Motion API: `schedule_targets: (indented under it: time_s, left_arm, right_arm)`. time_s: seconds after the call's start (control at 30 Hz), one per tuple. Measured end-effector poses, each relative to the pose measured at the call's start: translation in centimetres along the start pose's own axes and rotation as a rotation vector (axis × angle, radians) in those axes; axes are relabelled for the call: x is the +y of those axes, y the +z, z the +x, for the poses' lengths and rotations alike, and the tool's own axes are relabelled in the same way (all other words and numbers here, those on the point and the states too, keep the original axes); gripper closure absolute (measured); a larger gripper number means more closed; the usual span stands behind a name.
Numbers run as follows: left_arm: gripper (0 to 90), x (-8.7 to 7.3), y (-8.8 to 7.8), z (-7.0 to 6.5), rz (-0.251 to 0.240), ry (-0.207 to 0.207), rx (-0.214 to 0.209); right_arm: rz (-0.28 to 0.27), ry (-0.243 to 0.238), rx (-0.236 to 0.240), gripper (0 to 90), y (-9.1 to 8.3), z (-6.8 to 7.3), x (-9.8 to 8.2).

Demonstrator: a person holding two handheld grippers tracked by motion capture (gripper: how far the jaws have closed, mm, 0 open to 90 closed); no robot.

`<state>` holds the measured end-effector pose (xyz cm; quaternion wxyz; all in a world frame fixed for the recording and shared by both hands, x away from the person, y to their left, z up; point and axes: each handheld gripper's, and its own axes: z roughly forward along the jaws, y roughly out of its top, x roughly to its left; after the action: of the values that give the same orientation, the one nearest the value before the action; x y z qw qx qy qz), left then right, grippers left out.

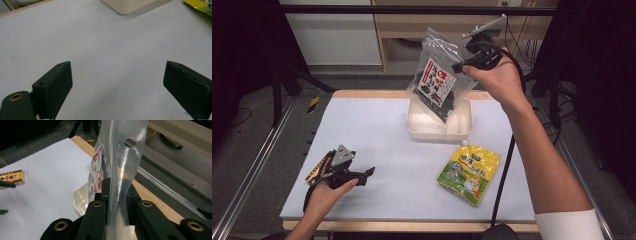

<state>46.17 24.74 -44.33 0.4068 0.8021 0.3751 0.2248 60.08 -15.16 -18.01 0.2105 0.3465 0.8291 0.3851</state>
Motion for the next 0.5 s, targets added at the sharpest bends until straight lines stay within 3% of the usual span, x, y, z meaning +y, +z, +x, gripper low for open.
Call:
schedule_targets:
  time_s: [0.27, 0.5]
  left_arm:
    - [8.4, -0.1, 0.3, 0.0, 0.013, 0.008, -0.003]
    - [8.4, -0.2, 0.3, 0.1, 0.014, 0.005, -0.002]
  right_arm:
    - [0.013, 0.019, -0.039, 82.5, 1.0, -0.5, 0.1]
    - [0.029, 0.042, -0.021, 82.7, 2.5, -0.9, 0.0]
